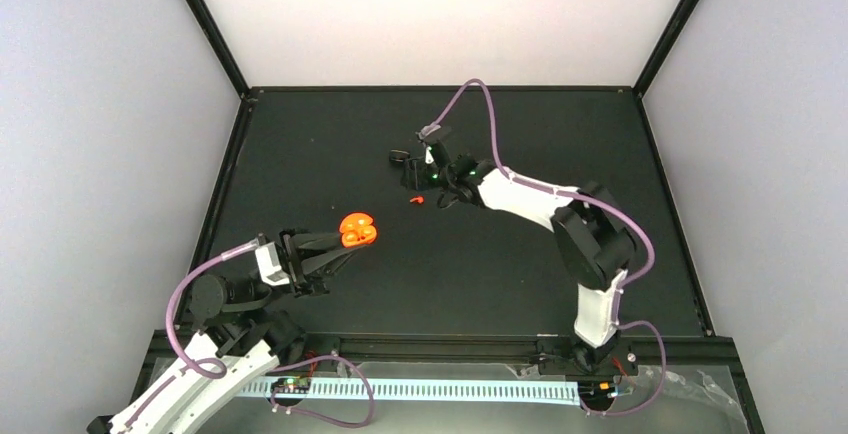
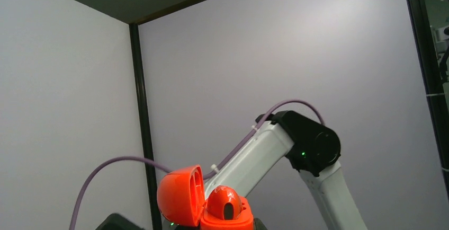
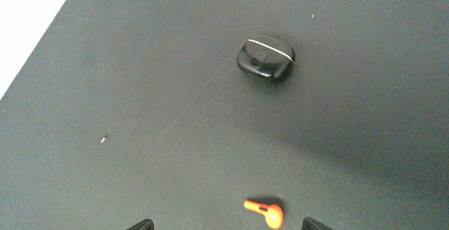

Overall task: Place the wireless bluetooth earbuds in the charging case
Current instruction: Pick up the earbud from the center of the board.

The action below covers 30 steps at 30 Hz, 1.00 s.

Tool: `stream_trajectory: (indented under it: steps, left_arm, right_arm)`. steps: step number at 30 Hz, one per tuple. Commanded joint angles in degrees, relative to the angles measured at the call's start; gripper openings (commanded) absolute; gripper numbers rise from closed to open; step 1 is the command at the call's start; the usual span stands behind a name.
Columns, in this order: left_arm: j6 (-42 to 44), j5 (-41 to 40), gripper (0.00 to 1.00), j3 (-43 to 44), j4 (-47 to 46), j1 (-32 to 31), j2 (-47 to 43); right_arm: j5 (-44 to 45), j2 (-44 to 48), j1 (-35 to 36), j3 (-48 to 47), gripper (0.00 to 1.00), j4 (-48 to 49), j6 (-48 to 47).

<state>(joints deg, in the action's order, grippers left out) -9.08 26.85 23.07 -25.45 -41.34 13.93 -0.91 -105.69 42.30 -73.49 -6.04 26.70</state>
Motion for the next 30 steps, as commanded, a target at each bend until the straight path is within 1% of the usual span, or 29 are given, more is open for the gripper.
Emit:
stream_trajectory:
  steps: [1, 4, 8, 15, 23, 30]
  left_arm:
    - [3.1, -1.9, 0.02, -0.4, 4.2, -0.2, -2.8]
    - [3.0, -2.4, 0.01, -1.4, 3.9, -0.3, -3.9]
    - [3.1, -2.2, 0.01, -1.4, 3.9, -0.3, -4.3]
    - [3.1, -2.2, 0.01, -1.4, 4.2, -0.2, -5.3]
    - [2.8, -1.6, 0.01, -1.4, 3.8, -0.2, -5.5]
    - [2.7, -1.4, 0.02, -1.4, 4.1, -0.2, -5.7]
  right_arm:
    - [-3.0, -5.9, -0.9, -5.7, 0.71, -0.7, 4.9]
    - [-3.3, -10.2, -0.9, -9.4, 0.68, -3.4, 7.8]
    - [1.4, -15.7, -0.9, -16.4, 0.61, -11.4, 8.8]
    - [9.5, -21.4, -0.8, -24.2, 0.53, -20.0, 3.8]
    - [12.3, -24.2, 1.6, -27.3, 0.53, -24.6, -0.8]
    - [14.2, -24.3, 3.2, -26.9, 0.51, -27.3, -2.8]
